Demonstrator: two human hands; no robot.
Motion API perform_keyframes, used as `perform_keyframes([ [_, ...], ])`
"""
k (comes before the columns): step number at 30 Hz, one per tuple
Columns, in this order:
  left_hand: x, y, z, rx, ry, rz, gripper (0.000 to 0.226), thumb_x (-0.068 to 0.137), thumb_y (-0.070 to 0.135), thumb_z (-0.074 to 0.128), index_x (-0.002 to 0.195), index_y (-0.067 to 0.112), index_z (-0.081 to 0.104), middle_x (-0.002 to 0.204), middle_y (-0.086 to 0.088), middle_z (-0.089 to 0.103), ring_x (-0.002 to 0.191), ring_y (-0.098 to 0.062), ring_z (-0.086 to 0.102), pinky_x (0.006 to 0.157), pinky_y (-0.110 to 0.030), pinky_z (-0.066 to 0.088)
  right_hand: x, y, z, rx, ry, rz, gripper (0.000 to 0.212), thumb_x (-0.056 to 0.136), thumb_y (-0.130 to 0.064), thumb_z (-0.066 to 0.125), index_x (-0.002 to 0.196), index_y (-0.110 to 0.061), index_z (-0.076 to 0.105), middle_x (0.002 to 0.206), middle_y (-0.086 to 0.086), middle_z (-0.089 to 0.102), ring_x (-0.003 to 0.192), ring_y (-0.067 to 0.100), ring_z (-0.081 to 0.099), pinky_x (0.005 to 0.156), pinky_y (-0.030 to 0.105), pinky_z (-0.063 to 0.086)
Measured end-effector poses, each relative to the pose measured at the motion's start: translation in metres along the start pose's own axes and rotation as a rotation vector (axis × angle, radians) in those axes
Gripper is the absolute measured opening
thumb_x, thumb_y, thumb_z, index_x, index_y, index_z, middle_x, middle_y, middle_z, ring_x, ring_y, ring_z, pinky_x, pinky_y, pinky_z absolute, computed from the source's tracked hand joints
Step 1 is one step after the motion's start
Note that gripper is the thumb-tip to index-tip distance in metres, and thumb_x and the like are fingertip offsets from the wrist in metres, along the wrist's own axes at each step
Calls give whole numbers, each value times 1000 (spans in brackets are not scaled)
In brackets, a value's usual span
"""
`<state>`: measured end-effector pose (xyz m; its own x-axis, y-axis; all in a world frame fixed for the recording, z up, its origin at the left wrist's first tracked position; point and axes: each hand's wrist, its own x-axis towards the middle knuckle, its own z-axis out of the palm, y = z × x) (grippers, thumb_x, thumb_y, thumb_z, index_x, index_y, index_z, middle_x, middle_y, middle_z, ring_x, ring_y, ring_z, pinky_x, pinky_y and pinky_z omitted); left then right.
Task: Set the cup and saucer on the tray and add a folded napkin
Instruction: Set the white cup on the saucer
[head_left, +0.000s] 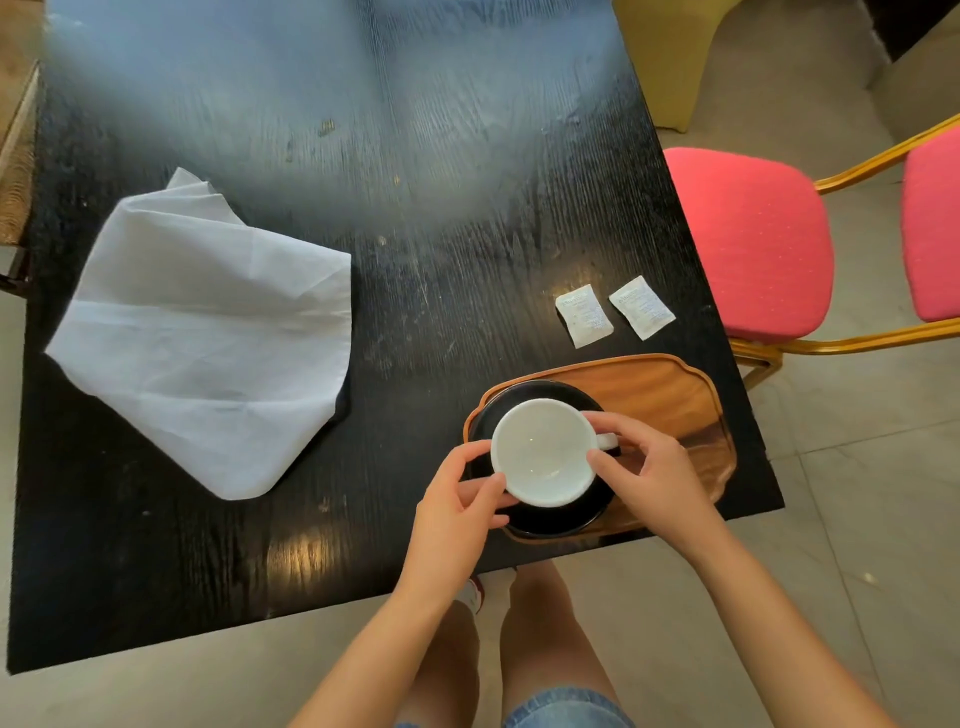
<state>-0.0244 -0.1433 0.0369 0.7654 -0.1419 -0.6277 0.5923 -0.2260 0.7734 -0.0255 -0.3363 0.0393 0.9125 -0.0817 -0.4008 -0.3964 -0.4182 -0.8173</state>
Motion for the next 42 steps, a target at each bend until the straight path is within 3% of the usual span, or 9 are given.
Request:
perform_keyframes([
  [9, -2, -7, 4, 20, 11, -15, 29, 91, 23, 55, 104, 47, 45, 96, 12, 68, 88, 2, 66, 67, -14, 53, -1, 11, 5, -53, 0, -10, 37, 86, -17, 62, 115, -39, 53, 110, -24, 55, 106, -8, 49, 75, 6, 43],
  [14, 0, -7, 4, 93, 64, 1, 39, 89, 23, 58, 124, 35, 46, 106, 11, 66, 85, 1, 66, 67, -15, 55, -1, 13, 7, -121, 55, -44, 38, 86, -19, 62, 118, -36, 52, 112, -22, 52, 102, -4, 50, 80, 9, 42],
  [18, 0, -5, 2, 98, 92, 42, 52, 88, 18, 61, 134, 31, 44, 112, 19, 56, 89, 3, 62, 69, -15, 55, -3, 15, 7, -189, 119, -95, 40, 85, -18, 64, 121, -32, 54, 115, -19, 53, 107, 1, 50, 86, 16, 44],
  [22, -1, -7, 4, 85, 81, 71, 47, 88, 16, 60, 132, 30, 50, 112, 19, 60, 91, 10, 60, 70, -15, 54, -5, 13, 5, -169, 89, -98, 38, 85, -18, 64, 119, -32, 55, 113, -19, 55, 103, -11, 49, 78, 3, 42],
  [26, -2, -9, 5, 64, 85, 84, 46, 89, 15, 59, 132, 29, 51, 113, 20, 59, 93, 17, 57, 69, -14, 54, -5, 13, 6, -178, 90, -109, 38, 84, -18, 64, 119, -30, 56, 111, -21, 54, 102, -13, 48, 76, 2, 42],
  [32, -2, -10, 5, 57, 93, 89, 46, 88, 16, 59, 132, 30, 50, 116, 16, 60, 95, 6, 61, 78, -22, 56, -4, 12, 5, -177, 86, -106, 39, 84, -16, 64, 114, -39, 52, 106, -34, 49, 103, -17, 46, 73, 0, 43],
  [35, -2, -11, 6, 70, 92, 98, 47, 88, 17, 60, 132, 31, 49, 115, 17, 60, 95, 5, 61, 83, -25, 56, -3, 11, 5, -162, 79, -101, 38, 85, -16, 64, 114, -38, 53, 108, -27, 52, 103, -13, 48, 76, 3, 45],
  [39, -1, -11, 2, 127, 78, 107, 48, 88, 23, 60, 133, 33, 45, 109, 25, 57, 91, 15, 58, 86, -25, 54, -4, 6, 3, -179, 78, -70, 41, 84, -19, 65, 121, -33, 52, 112, -18, 55, 102, -5, 51, 82, 12, 45],
  [42, -1, -2, -15, 174, 162, 194, 36, 89, 24, 59, 123, 33, 51, 103, 18, 63, 85, 5, 63, 79, -19, 55, -2, -9, -3, -234, 184, -102, 42, 83, -19, 66, 124, -25, 54, 111, -14, 55, 103, 2, 50, 82, 14, 41],
])
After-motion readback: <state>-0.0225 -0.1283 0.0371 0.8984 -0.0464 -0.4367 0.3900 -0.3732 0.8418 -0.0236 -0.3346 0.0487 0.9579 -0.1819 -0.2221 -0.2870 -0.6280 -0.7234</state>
